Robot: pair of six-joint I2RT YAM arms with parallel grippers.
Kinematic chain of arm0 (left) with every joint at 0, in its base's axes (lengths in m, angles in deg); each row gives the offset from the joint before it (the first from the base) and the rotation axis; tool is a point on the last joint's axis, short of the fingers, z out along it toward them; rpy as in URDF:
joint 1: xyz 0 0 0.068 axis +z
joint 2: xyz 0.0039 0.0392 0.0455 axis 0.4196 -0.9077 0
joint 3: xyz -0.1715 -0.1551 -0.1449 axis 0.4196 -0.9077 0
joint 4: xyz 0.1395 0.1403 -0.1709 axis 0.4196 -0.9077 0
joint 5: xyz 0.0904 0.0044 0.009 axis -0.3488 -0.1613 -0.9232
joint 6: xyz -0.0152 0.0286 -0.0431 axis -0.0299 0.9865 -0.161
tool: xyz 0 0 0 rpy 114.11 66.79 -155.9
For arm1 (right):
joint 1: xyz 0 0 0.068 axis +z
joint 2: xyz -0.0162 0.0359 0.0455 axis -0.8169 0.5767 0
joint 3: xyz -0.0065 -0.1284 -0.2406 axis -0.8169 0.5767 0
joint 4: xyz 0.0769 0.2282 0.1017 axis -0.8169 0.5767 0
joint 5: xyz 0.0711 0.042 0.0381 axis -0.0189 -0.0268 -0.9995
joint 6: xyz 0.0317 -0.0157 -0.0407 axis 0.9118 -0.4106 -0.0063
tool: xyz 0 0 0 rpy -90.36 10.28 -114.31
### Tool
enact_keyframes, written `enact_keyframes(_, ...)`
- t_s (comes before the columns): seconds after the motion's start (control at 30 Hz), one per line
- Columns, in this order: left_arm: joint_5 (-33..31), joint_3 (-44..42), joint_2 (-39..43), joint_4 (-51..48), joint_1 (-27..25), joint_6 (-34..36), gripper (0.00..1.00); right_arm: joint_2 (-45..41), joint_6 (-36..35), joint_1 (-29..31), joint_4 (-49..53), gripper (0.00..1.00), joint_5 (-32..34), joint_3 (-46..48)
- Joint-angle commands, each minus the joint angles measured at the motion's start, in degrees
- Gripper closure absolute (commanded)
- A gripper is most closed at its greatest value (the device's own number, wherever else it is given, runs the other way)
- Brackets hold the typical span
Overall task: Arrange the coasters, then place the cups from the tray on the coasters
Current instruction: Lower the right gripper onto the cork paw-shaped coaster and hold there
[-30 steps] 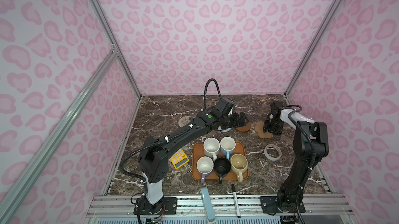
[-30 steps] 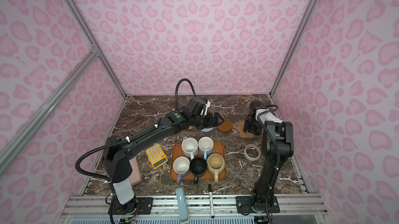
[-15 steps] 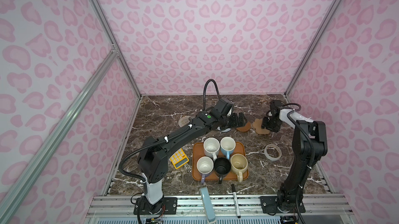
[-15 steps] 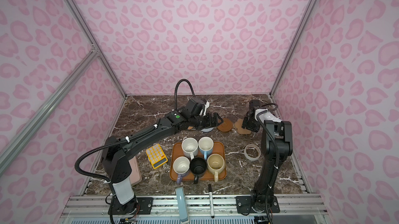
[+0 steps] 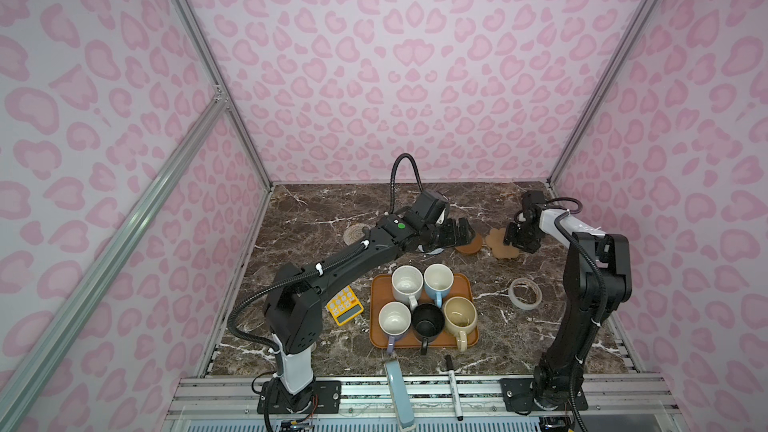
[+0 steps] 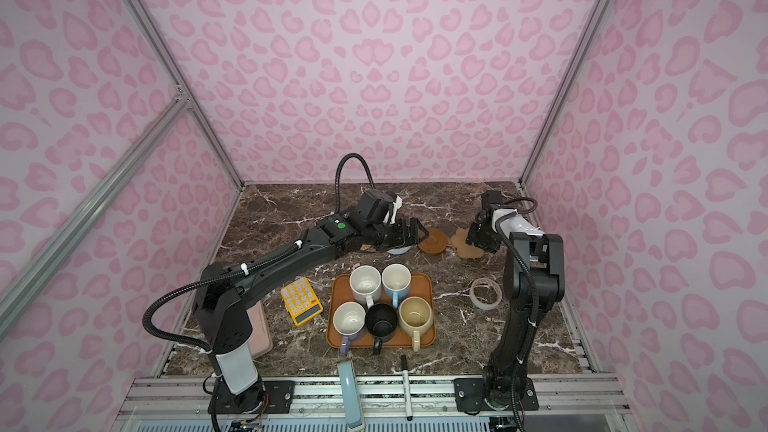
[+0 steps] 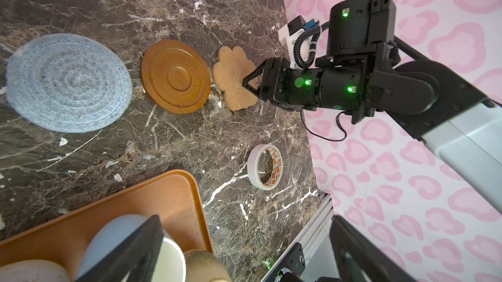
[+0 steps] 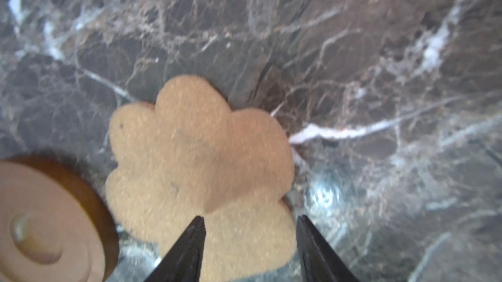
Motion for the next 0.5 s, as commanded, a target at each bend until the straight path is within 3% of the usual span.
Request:
enact_keyframes(0.0, -0.99, -0.64, 1.28, 0.96, 0.19, 0.26, 0.02, -2.49, -2.26, 0.87, 0.42, 0.37, 4.97, 1.07)
enact_keyframes(0.23, -1.12, -0.49, 1.93, 0.57, 0.56, 0.64, 0.02, -2.13, -12.68, 5.86, 3.76, 0.36, 7.86, -2.0)
enact_keyframes(0.47, -1.48, -0.73, 2.62, 0.03, 0.8, 0.81, 0.02, 1.73, -15.06, 9.89, 5.03, 0.35, 7.64, -4.69)
